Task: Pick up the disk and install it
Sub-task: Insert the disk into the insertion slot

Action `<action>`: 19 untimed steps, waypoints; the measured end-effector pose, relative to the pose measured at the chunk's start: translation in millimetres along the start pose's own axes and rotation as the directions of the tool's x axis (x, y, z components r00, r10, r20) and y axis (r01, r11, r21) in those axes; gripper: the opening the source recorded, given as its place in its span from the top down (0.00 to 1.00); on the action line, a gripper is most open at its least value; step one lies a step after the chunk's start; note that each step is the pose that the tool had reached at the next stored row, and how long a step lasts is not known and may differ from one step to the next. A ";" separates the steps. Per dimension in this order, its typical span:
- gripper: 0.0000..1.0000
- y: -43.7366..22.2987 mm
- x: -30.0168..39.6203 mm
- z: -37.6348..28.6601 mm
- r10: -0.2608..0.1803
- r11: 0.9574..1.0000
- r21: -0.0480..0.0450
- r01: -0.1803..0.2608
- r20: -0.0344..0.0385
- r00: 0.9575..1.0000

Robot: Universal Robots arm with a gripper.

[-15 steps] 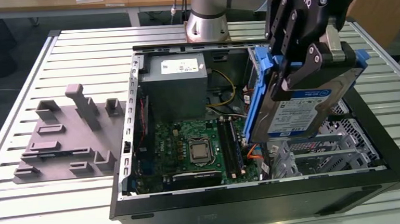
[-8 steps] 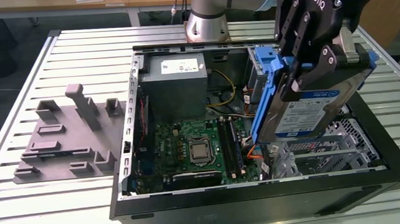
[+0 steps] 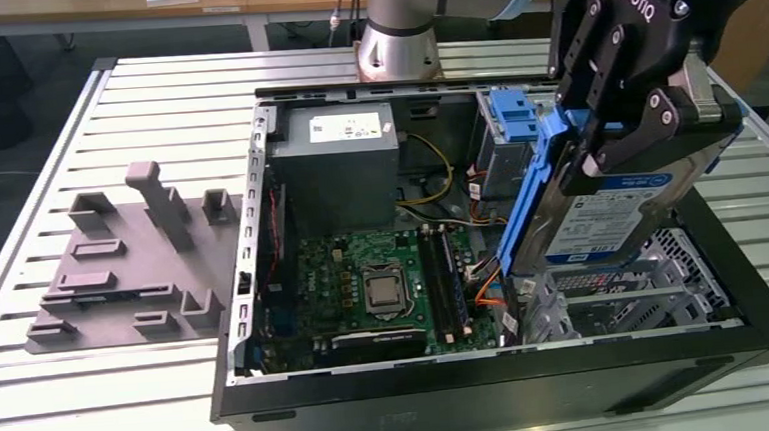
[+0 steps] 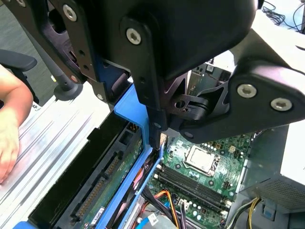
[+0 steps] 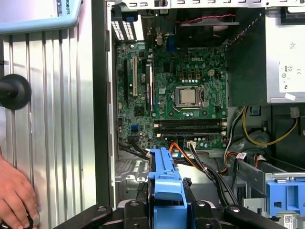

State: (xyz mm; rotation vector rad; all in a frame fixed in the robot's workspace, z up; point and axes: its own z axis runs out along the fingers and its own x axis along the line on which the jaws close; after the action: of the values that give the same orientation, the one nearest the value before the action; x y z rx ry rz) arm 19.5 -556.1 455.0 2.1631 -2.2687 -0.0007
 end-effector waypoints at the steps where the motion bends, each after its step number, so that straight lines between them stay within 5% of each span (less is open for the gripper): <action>1: 0.64 0.0 0.0 0.0 0.000 1.000 0.000 0.000 0.000 1.000; 9: 0.64 -2.0 3.5 1.3 0.000 1.000 0.000 0.000 0.000 1.000; 19: 0.64 -13.0 3.9 4.3 0.000 1.000 0.000 0.000 0.000 1.000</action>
State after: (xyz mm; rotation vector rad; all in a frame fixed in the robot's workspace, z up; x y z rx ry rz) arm 32.3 -560.7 450.6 2.1632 -2.2688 -0.0007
